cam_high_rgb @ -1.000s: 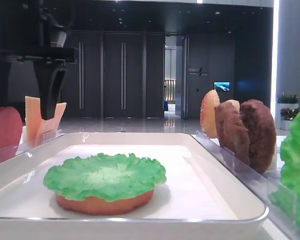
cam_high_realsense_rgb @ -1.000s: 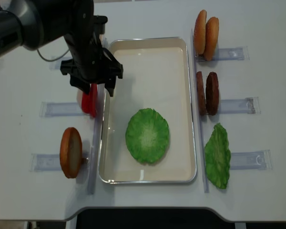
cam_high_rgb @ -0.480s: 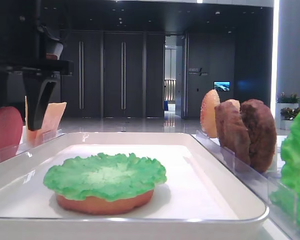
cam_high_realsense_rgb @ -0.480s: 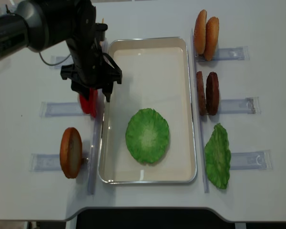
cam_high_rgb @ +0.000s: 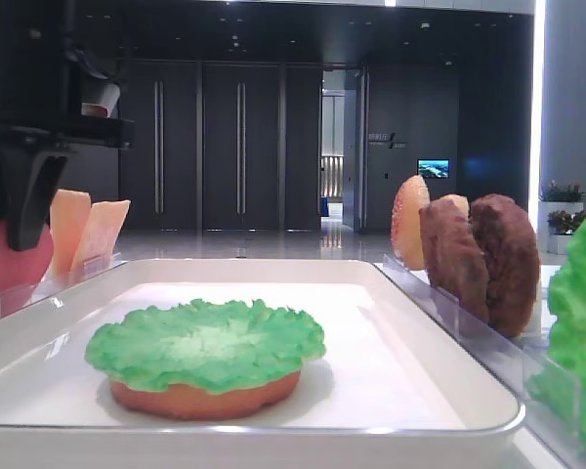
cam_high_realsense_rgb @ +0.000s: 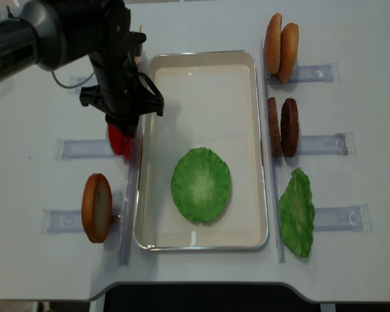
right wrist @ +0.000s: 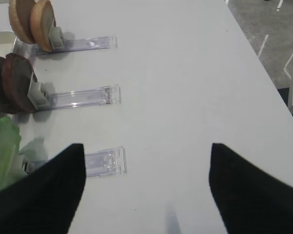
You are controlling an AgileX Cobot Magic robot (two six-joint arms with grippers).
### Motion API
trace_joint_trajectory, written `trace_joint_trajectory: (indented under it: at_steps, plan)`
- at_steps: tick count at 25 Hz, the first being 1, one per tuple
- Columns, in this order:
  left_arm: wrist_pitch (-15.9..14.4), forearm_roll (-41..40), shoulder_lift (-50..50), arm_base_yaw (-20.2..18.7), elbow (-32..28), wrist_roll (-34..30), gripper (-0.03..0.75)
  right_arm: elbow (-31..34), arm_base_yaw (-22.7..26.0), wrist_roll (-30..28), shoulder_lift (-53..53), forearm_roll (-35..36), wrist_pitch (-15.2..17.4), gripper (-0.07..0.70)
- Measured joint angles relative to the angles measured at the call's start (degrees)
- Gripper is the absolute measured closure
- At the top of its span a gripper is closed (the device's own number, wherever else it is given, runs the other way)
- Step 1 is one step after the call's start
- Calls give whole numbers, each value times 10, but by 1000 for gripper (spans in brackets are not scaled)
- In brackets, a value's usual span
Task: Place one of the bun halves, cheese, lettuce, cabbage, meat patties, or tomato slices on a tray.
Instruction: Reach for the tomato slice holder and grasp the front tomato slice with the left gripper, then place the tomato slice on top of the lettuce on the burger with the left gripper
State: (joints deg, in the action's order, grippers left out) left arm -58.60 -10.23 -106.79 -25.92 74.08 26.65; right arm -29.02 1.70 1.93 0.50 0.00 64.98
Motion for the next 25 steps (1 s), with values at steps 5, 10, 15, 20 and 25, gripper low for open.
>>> trace_joint_trajectory:
  at_steps: [5,10,15,20,25]
  plan:
    - [-5,-1,0,0,1,0,652,0,0,0,0,0,0,128]
    - [-12,0,4,0,1,-3,654,0,0,0,0,0,0,128]
    - [-35,32,31,0,14,-33,654,0,0,0,0,0,-1,128]
    - [-35,71,80,0,20,-57,655,0,0,0,0,0,-1,128]
    - [-35,120,121,0,20,-100,655,0,0,0,0,0,-1,128]
